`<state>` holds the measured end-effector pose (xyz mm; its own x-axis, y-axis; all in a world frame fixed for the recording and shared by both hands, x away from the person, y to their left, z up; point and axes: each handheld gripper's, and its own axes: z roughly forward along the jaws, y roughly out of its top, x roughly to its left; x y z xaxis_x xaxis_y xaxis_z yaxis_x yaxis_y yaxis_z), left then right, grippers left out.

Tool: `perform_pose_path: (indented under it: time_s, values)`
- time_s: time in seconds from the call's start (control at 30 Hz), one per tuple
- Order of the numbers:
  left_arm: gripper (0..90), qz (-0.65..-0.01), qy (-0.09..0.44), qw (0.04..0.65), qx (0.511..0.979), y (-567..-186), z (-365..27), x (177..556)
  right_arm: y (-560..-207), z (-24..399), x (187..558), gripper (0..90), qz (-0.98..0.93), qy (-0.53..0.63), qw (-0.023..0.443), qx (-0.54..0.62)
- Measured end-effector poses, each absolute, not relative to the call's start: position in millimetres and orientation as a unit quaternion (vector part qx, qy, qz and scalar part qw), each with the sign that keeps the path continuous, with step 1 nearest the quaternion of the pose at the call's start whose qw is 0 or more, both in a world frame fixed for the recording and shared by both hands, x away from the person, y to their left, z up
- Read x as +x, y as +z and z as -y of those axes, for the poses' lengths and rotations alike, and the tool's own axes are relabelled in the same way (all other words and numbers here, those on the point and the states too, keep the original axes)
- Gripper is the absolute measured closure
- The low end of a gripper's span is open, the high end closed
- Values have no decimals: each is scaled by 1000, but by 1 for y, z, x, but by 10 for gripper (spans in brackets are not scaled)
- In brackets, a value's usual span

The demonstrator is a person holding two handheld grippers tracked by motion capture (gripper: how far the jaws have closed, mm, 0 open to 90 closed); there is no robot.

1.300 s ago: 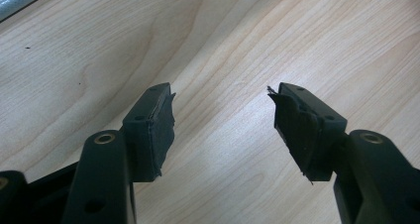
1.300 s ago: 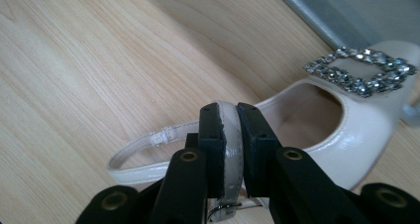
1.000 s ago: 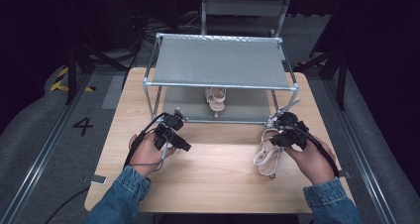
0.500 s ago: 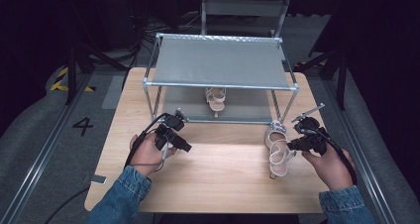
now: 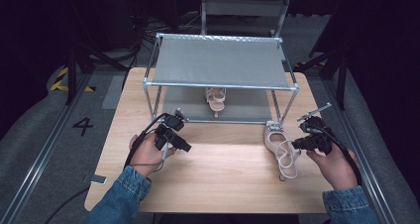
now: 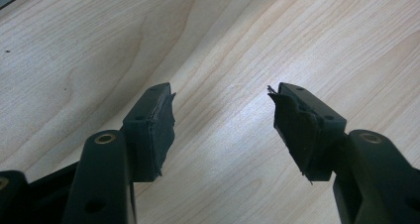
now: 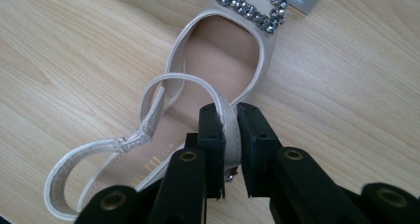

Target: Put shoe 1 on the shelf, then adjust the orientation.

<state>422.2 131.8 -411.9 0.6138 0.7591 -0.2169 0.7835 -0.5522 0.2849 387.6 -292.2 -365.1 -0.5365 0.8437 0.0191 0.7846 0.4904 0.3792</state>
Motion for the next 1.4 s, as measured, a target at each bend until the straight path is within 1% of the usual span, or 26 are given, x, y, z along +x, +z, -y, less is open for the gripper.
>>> perform_pose_path:
  time_s: [0.1, 0.2, 0.27, 0.33, 0.4, 0.53, 0.57, 0.7, 0.87, 1.17, 1.2, 1.23, 1.27, 1.3, 1.33, 1.37, 1.4]
  values:
    - [406, -438, -34, 178, 880, -412, -132, 422, -365, 290, 386, 636, -857, 180, 78, 476]
    - [403, -438, -33, 177, 881, -412, -133, 422, -362, 287, 380, 558, -852, 194, 79, 480]
    - [403, -437, -35, 178, 881, -412, -133, 423, -359, 285, 377, 535, -847, 205, 81, 484]
    - [403, -440, -35, 177, 880, -412, -132, 424, -356, 279, 375, 517, -843, 226, 65, 484]
    - [403, -439, -34, 179, 880, -413, -131, 424, -357, 272, 375, 513, -846, 234, 53, 477]
    - [401, -435, -35, 177, 882, -413, -129, 425, -365, 260, 377, 504, -853, 228, 47, 467]
    - [401, -435, -36, 175, 883, -413, -129, 424, -377, 253, 384, 506, -856, 217, 38, 468]
    - [401, -434, -38, 175, 883, -414, -129, 425, -389, 249, 392, 511, -856, 205, 35, 474]
    - [401, -435, -37, 174, 882, -415, -128, 425, -406, 244, 403, 547, -859, 184, 27, 477]
    - [401, -435, -36, 169, 884, -416, -128, 424, -420, 237, 411, 617, -866, 165, 31, 471]
    - [401, -434, -38, 171, 884, -417, -129, 425, -422, 234, 412, 638, -867, 161, 36, 471]
    - [401, -434, -38, 171, 884, -417, -129, 425, -422, 234, 412, 638, -867, 161, 36, 471]
    - [401, -434, -38, 171, 884, -417, -129, 425, -423, 231, 413, 678, -869, 153, 43, 468]
    - [401, -434, -38, 171, 884, -417, -129, 425, -423, 231, 413, 678, -869, 153, 43, 468]
    - [401, -434, -37, 172, 884, -417, -129, 425, -424, 230, 413, 702, -871, 148, 51, 466]
    - [401, -434, -38, 171, 884, -417, -130, 425, -423, 229, 412, 779, -873, 138, 64, 463]
    - [401, -434, -38, 171, 884, -417, -130, 425, -423, 229, 412, 779, -873, 138, 64, 463]
